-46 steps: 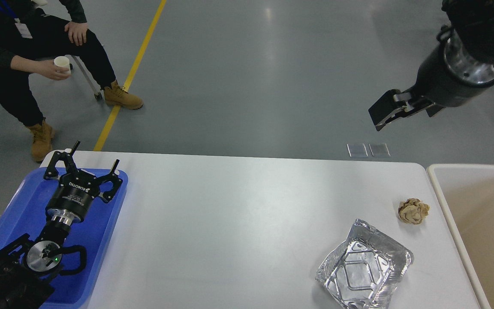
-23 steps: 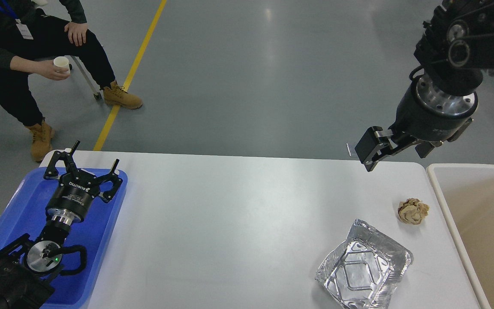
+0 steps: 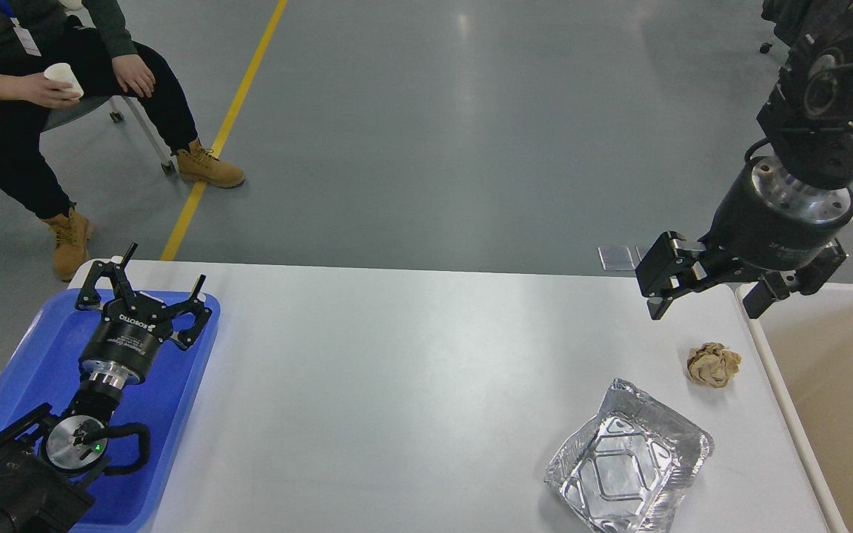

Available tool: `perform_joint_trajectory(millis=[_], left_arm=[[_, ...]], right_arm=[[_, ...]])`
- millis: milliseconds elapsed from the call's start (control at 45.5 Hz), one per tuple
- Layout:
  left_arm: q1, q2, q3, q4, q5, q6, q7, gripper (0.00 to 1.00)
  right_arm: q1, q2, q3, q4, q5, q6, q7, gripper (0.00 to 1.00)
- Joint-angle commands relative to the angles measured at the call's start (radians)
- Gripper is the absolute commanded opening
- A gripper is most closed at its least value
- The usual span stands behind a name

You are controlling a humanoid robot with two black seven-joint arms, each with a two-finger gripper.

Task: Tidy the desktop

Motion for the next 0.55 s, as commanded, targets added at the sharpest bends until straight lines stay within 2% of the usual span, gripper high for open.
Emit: perform_joint_trajectory(millis=[0,527], left_arm=[[0.000,0.000,0.000,0.000,0.000,0.000,0.000,0.99],[0.000,0.000,-0.002,0.000,-0.001,0.000,0.000,0.99]], right_arm=[[-0.020,-0.006,-0.024,-0.002,0.028,-0.002,0.002,1.00],[0.024,0.002,-0.004,-0.002,0.023,0.015,0.011,1.00]])
